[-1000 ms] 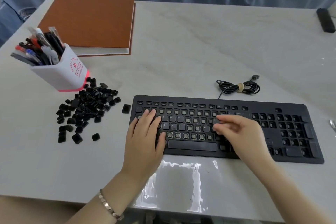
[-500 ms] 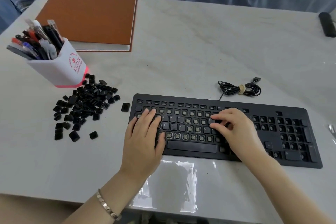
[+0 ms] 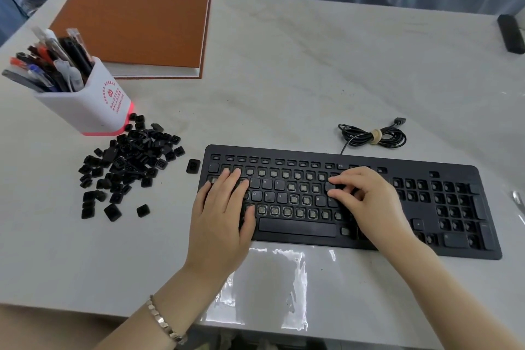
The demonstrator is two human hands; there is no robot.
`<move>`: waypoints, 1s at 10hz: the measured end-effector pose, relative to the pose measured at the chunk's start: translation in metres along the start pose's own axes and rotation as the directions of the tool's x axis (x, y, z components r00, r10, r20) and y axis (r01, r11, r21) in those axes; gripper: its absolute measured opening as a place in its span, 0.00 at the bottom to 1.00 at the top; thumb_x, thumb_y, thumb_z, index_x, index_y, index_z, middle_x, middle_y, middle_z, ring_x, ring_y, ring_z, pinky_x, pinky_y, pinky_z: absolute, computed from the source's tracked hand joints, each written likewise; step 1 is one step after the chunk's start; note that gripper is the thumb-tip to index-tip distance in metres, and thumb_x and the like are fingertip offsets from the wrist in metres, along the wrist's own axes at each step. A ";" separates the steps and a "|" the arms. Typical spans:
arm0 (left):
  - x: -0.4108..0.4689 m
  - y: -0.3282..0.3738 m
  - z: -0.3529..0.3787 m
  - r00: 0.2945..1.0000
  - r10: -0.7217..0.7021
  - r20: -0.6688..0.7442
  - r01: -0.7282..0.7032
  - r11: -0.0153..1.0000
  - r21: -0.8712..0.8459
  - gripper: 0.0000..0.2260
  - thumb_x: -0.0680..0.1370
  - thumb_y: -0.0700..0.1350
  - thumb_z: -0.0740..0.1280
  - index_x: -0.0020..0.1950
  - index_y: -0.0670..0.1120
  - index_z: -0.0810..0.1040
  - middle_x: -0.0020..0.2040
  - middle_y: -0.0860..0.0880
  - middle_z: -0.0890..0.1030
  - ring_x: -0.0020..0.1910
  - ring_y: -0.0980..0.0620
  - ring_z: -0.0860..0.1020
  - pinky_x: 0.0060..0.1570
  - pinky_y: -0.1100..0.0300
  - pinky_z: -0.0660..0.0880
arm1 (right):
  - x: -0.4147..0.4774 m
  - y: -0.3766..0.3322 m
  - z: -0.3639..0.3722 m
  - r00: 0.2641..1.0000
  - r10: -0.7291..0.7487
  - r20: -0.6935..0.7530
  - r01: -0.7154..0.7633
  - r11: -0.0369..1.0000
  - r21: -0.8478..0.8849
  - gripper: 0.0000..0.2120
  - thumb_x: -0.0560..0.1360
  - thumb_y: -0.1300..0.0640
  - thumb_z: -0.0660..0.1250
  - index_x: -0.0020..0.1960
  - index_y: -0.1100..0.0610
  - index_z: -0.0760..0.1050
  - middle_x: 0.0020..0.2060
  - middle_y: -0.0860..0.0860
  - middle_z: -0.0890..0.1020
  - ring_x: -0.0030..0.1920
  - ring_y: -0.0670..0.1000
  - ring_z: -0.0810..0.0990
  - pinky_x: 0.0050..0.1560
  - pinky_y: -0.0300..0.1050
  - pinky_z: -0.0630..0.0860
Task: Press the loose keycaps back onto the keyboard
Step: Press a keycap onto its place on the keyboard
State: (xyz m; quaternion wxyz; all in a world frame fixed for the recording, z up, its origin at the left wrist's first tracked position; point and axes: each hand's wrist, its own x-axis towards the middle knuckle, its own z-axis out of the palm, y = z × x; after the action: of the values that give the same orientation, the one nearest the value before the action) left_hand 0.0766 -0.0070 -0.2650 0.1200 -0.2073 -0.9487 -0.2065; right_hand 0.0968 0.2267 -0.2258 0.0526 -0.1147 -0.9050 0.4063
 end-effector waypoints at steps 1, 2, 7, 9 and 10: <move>0.000 0.000 0.000 1.000 0.002 -0.001 -0.002 1.000 0.001 0.18 0.78 0.46 0.57 0.62 0.39 0.77 0.65 0.43 0.75 0.69 0.48 0.68 0.69 0.49 0.61 | -0.001 0.001 -0.001 1.000 -0.011 -0.005 0.011 1.000 -0.016 0.06 0.70 0.63 0.72 0.45 0.54 0.82 0.41 0.39 0.76 0.39 0.36 0.74 0.43 0.24 0.67; 0.001 0.000 -0.001 1.000 0.002 0.000 -0.002 1.000 0.001 0.18 0.78 0.47 0.57 0.62 0.39 0.77 0.65 0.43 0.75 0.69 0.48 0.67 0.69 0.50 0.60 | -0.002 0.000 -0.001 1.000 -0.023 -0.015 0.023 0.999 -0.024 0.05 0.70 0.62 0.72 0.45 0.55 0.81 0.42 0.39 0.75 0.41 0.36 0.74 0.43 0.24 0.67; 0.001 0.000 -0.001 1.000 0.019 -0.006 -0.019 1.000 0.005 0.18 0.78 0.46 0.57 0.61 0.38 0.77 0.64 0.42 0.76 0.68 0.46 0.67 0.68 0.48 0.61 | -0.028 0.002 0.029 0.941 -0.109 -0.319 0.026 0.967 -0.253 0.09 0.72 0.62 0.70 0.52 0.60 0.81 0.36 0.47 0.73 0.36 0.43 0.67 0.35 0.40 0.69; 0.000 0.000 0.000 1.000 0.017 0.003 -0.017 1.000 0.008 0.18 0.78 0.46 0.56 0.61 0.38 0.77 0.64 0.42 0.76 0.69 0.47 0.67 0.68 0.48 0.61 | -0.029 0.003 0.033 0.922 -0.183 -0.342 0.080 0.953 -0.294 0.11 0.74 0.58 0.64 0.52 0.60 0.81 0.39 0.50 0.76 0.37 0.47 0.71 0.33 0.38 0.69; 0.000 0.000 0.000 1.000 0.018 -0.004 -0.018 1.000 0.009 0.18 0.78 0.46 0.56 0.61 0.38 0.77 0.64 0.42 0.76 0.68 0.47 0.67 0.68 0.48 0.61 | -0.030 0.001 0.032 0.927 -0.173 -0.333 0.075 0.955 -0.288 0.08 0.75 0.60 0.66 0.52 0.60 0.81 0.39 0.50 0.75 0.35 0.49 0.74 0.32 0.42 0.73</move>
State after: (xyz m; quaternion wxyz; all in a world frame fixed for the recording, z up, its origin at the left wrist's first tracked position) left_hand 0.0764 -0.0074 -0.2647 0.1250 -0.2147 -0.9475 -0.2014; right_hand 0.1204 0.1964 -0.2480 0.2244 -0.1343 -0.9329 0.2477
